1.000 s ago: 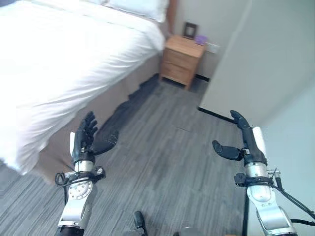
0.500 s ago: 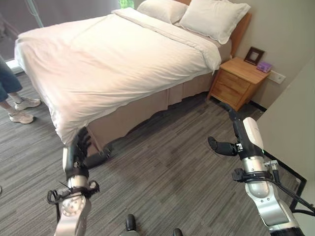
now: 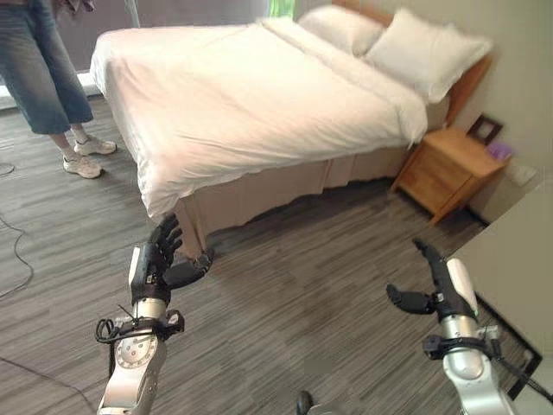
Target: Pick up bed clothes into laundry basket.
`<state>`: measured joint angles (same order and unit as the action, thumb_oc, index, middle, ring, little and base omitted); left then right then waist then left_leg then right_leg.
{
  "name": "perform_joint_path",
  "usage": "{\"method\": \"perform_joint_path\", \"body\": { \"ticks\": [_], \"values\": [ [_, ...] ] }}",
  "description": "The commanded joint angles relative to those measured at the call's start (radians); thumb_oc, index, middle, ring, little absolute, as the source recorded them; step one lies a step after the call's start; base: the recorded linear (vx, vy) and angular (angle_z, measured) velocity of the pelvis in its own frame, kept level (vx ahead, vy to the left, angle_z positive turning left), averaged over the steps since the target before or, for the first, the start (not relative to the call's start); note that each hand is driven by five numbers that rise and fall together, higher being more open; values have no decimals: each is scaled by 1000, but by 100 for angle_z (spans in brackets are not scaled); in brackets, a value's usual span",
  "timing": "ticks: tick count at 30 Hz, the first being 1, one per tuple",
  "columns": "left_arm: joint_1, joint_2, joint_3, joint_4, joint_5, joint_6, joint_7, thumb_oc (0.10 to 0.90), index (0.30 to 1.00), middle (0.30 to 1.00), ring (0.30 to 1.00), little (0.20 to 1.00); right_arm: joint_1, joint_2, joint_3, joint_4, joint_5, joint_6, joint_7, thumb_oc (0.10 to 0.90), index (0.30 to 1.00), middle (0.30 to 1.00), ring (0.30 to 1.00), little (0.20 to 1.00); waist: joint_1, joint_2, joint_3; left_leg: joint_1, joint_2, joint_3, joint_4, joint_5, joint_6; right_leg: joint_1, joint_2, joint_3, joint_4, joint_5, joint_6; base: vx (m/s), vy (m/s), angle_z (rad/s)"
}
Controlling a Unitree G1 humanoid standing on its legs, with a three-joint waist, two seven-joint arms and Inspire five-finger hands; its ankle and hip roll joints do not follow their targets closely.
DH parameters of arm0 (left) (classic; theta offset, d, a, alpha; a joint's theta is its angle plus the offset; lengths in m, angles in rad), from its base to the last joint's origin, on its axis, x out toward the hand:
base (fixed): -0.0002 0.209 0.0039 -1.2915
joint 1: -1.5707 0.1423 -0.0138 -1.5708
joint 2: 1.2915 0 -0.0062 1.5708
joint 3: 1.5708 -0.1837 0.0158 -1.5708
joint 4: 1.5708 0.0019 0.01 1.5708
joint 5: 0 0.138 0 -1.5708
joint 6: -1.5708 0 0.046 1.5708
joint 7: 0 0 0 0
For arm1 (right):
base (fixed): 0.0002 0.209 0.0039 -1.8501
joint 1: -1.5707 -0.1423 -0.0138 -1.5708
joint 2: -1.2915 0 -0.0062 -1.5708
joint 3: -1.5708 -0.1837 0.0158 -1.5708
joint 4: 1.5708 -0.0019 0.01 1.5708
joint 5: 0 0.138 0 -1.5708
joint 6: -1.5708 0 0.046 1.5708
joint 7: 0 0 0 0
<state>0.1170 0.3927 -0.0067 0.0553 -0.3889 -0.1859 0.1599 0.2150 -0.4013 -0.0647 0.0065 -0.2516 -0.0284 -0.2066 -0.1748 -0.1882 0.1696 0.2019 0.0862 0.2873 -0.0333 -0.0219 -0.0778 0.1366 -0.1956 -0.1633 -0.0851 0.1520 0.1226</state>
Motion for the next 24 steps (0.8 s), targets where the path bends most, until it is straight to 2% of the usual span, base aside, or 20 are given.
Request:
{"method": "perform_joint_path", "body": {
  "ticks": [1,2,3,4,5,6,8,9,10,14,17,24],
  "values": [
    [-47,21,-9,-113,18,-72,-54,800,900,900,900,900,-80,-82,-60,-56,-12,-54,-36,800,900,900,900,900,-36,89,-53,31,84,70,-53,-101,-15,-122,80,-24,-2,-134,17,-266,135,28],
    [-54,28,-31,-112,22,-67,-57,800,900,900,900,900,-81,-55,-43,-58,-20,-48,-36,800,900,900,900,900,-43,79,-34,7,88,59,-54,-93,-16,-162,74,-9,11,-94,54,-213,61,21],
    [-55,29,-30,-112,22,-67,-57,800,900,900,900,900,-82,-54,-43,-58,-20,-48,-36,800,900,900,900,900,-44,76,-38,0,85,58,-54,-88,-15,-168,71,-8,11,-91,53,-316,99,11],
    [-66,33,-42,-96,22,-67,-55,800,900,900,900,900,-87,-40,-28,-61,-29,-46,-33,800,900,900,900,900,-48,74,-25,-13,87,48,-54,-81,-10,-182,72,24,31,-91,75,-398,93,22],
    [-93,47,-48,-80,25,-66,-49,800,900,900,900,900,-107,-29,-6,-62,-36,-46,-33,800,900,900,900,900,-39,73,-8,-37,92,58,-54,-63,8,-203,69,71,107,-126,82,-387,96,22],
    [-93,47,-48,-80,25,-66,-49,800,900,900,900,900,-107,-29,-6,-61,-36,-46,-33,800,900,900,900,900,-39,72,-8,-37,92,59,-54,-63,8,-205,68,72,108,-126,82,-392,93,-7],
    [-87,56,-46,-88,21,-67,-47,800,900,900,900,900,-135,-38,19,-61,-39,-46,-36,800,900,900,900,900,-12,79,-4,-47,91,77,-54,-58,23,-161,40,51,158,-155,60,-284,83,-37],
    [-72,50,-37,-97,14,-67,-42,800,900,900,900,900,-158,-48,28,-55,-32,-46,-40,800,900,900,900,900,10,75,-16,-58,79,94,-52,-53,29,-97,16,36,134,-166,58,-254,80,-49],
    [-53,45,-33,-102,16,-63,-40,800,900,900,900,900,-155,-45,29,-59,-31,-42,-36,800,900,900,900,900,22,66,-27,-61,69,91,-51,-46,29,-82,16,43,109,-169,57,-207,59,-74],
    [-15,28,7,-102,32,-67,-22,800,900,900,900,900,-152,-45,35,-62,-36,-47,-42,800,900,900,900,900,45,68,-51,-62,71,112,-44,-42,24,-53,17,51,13,-160,60,-80,-18,-36],
    [31,2,32,-97,36,-69,-27,800,900,900,900,900,-127,-44,31,-97,-40,-61,-27,800,900,900,900,900,47,73,-60,-51,81,123,-44,-28,15,-37,24,49,-2,-169,50,-53,-29,-18],
    [33,-1,25,-82,37,-65,-26,800,900,900,900,900,-106,-47,29,-109,-37,-65,-27,800,900,900,900,900,32,81,-62,-47,99,108,-44,-7,0,-22,35,26,-2,-180,40,-42,-32,5]
  ]
}}
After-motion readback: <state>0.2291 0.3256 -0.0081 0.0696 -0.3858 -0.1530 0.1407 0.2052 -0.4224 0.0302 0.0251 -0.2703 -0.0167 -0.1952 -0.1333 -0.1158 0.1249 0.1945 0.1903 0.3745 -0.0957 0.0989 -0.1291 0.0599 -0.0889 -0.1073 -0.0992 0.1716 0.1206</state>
